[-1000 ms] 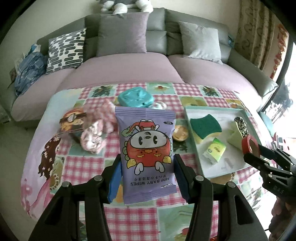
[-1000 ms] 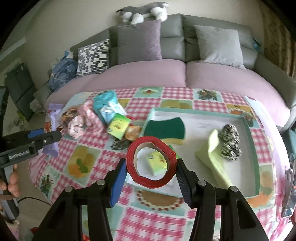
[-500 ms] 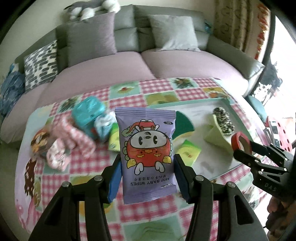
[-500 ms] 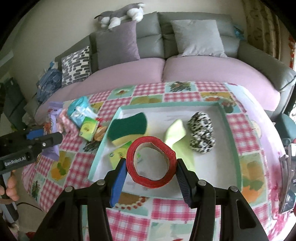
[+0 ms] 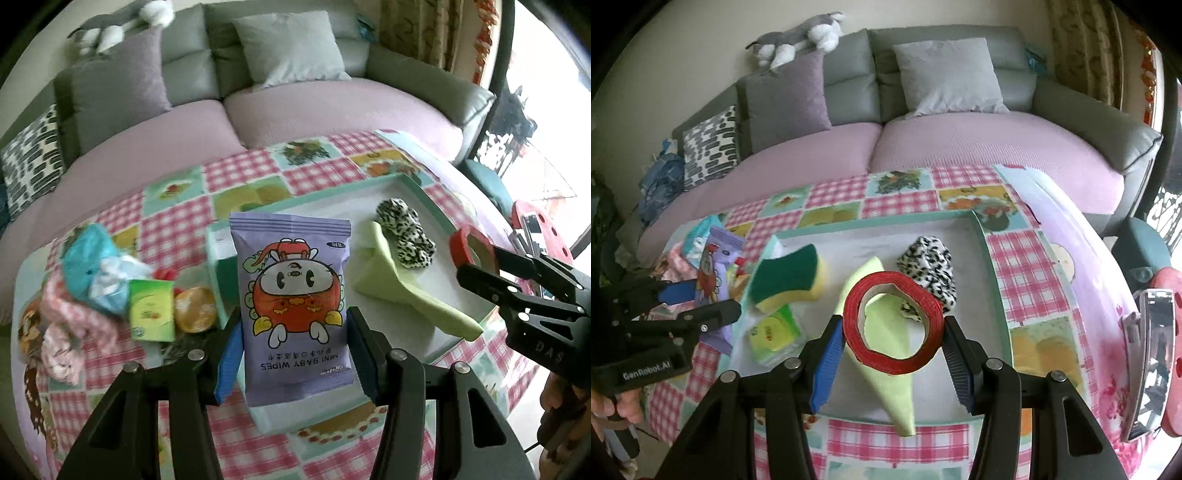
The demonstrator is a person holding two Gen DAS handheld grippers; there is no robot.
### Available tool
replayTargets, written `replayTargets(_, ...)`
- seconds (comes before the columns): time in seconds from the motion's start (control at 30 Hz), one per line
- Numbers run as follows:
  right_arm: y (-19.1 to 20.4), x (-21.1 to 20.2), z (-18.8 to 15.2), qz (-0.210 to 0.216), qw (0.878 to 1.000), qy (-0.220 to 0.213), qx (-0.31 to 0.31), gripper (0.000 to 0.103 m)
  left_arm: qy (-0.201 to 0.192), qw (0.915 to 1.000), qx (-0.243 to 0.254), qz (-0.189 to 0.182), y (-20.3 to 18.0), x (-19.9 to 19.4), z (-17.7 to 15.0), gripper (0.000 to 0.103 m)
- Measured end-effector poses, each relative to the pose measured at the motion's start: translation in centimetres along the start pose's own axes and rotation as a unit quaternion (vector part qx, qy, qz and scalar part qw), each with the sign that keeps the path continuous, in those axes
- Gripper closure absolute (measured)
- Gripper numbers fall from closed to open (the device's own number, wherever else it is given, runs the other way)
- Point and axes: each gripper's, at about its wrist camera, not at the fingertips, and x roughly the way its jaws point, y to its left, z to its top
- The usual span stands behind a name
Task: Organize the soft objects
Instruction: 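Carry the wipes pack with the left gripper while the right carries the red ring toward the tray, then lower the red ring into the tray and open the right gripper while the left releases the wipes pack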
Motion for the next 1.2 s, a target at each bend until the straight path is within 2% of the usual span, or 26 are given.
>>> replayTargets(0.4, -2.2, 3.1, -0.5, -0.014, 0.999, 0.029, 0.008, 0.047, 0.053, 0.9979, 0.020, -0.034, -3.3, 6.5, 0.8, 0.048)
replayTargets(0.63, -2.8, 4.1, -0.7, -0.018, 0.999, 0.041, 0.011, 0.047, 0.064, 0.9964, 0.022, -0.051, -4.4, 8.4, 1.2, 0.047)
replayTargets(0.73, -2.8, 4.2, -0.7, -0.015, 0.999, 0.045, 0.011, 0.047, 0.067, 0.9959, 0.022, -0.058, -4.5, 8.7, 1.2, 0.042)
replayTargets(0.77, -2.8, 4.2, -0.6, -0.015, 0.999, 0.045, 0.010, 0.043, 0.069, 0.9956, 0.018, -0.060, -4.3, 8.7, 1.2, 0.037)
replayTargets(0.8, -2.7, 4.1, -0.6, -0.015, 0.999, 0.044, 0.009, 0.037, 0.070, 0.9954, 0.015, -0.063, -4.2, 8.6, 1.2, 0.035)
replayTargets(0.87, -2.4, 3.9, -0.5, -0.015, 0.999, 0.041, 0.005, 0.031, 0.068, 0.9955, 0.009, -0.065, -3.9, 8.3, 1.3, 0.034)
replayTargets(0.97, -2.0, 3.5, -0.3, -0.016, 0.999, 0.039, 0.000, 0.029, 0.060, 0.9960, -0.001, -0.066, -3.2, 7.4, 1.3, 0.032)
replayTargets(1.13, -1.2, 2.9, -0.4, -0.016, 0.999, 0.040, -0.002, 0.024, 0.041, 0.9977, -0.016, -0.052, -1.8, 5.5, 1.2, 0.023)
replayTargets(1.2, -0.8, 2.7, -0.5, -0.016, 0.999, 0.043, -0.004, 0.018, 0.031, 0.9985, -0.028, -0.037, -0.9, 4.6, 1.0, 0.022)
